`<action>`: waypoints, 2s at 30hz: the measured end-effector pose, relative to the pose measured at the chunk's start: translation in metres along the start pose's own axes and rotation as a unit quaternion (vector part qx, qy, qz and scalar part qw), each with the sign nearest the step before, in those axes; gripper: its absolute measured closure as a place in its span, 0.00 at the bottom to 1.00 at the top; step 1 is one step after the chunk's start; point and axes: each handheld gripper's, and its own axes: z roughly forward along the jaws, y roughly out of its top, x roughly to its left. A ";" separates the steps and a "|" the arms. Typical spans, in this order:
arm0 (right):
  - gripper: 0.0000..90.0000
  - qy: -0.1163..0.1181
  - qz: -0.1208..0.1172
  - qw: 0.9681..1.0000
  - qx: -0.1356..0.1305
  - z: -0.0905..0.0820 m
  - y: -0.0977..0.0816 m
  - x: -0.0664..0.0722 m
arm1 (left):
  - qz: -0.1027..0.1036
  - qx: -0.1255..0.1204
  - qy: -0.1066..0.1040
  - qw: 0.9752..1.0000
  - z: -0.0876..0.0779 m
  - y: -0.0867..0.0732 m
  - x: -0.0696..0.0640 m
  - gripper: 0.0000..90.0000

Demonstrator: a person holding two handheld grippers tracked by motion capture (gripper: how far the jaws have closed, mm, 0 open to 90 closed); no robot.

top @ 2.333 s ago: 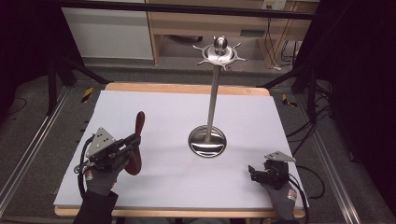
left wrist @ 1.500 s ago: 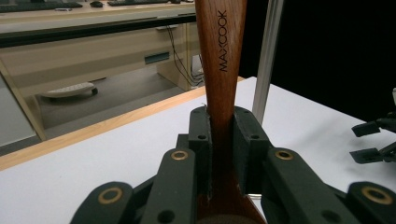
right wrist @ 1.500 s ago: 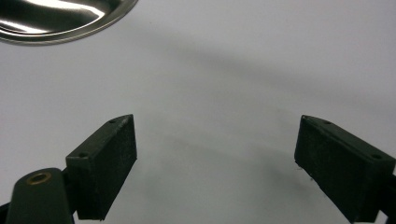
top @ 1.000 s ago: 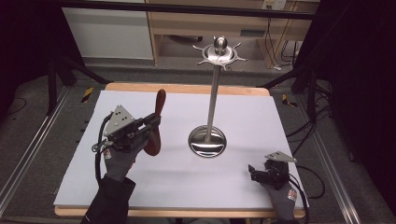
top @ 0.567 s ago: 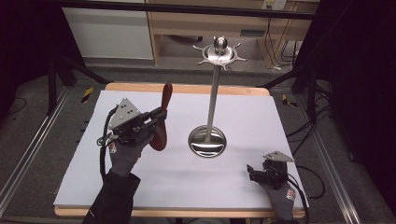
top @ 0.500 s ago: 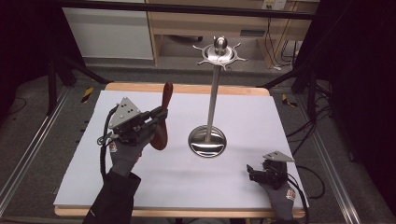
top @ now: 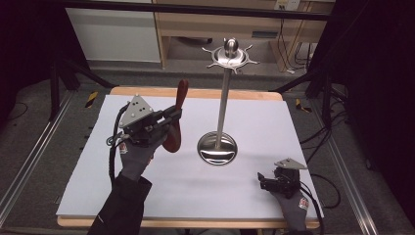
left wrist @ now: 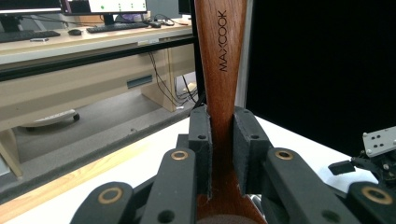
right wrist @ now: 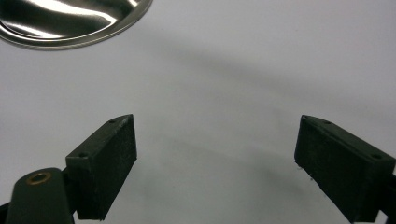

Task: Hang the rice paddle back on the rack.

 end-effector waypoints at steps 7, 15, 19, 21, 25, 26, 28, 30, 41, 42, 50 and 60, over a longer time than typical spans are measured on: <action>0.15 -0.003 -0.004 1.000 -0.001 0.001 0.000 -0.001 | -0.002 -0.002 -0.004 1.000 -0.001 0.009 -0.001 0.87; 0.15 -0.002 -0.006 1.000 -0.001 0.002 0.000 -0.002 | 0.000 -0.005 -0.002 1.000 0.001 0.023 -0.002 0.87; 0.15 -0.002 -0.002 1.000 0.000 0.002 0.000 -0.001 | 0.001 -0.007 -0.003 1.000 0.003 0.028 -0.003 0.87; 0.15 -0.002 -0.001 1.000 0.000 0.002 0.000 -0.001 | 0.004 -0.007 -0.003 1.000 0.004 0.029 -0.004 0.87; 0.15 -0.001 -0.001 1.000 -0.001 0.002 0.000 -0.002 | 0.002 -0.007 -0.006 1.000 0.008 0.032 -0.004 0.87; 0.15 0.001 0.002 1.000 0.000 0.002 0.000 -0.001 | 0.003 -0.006 -0.006 1.000 0.008 0.032 -0.004 0.87; 0.15 0.001 0.003 1.000 -0.002 0.002 0.000 -0.001 | 0.004 -0.006 -0.007 1.000 0.010 0.035 -0.005 0.87; 0.15 0.002 0.002 1.000 -0.002 0.002 0.000 -0.002 | 0.007 -0.010 -0.008 1.000 0.012 0.037 -0.006 0.87; 0.15 0.002 0.000 1.000 -0.003 0.002 0.000 -0.002 | 0.008 -0.005 -0.018 1.000 0.024 0.042 -0.010 0.87; 0.15 0.000 -0.003 1.000 -0.005 0.002 0.000 -0.002 | 0.008 -0.005 -0.018 1.000 0.025 0.042 -0.010 0.87; 0.15 0.000 0.002 1.000 -0.004 0.001 0.001 -0.002 | 0.007 0.001 -0.015 1.000 0.032 0.046 -0.011 0.87; 0.15 0.001 0.001 1.000 -0.006 0.000 0.000 -0.003 | 0.004 0.008 -0.020 1.000 0.039 0.045 -0.009 0.87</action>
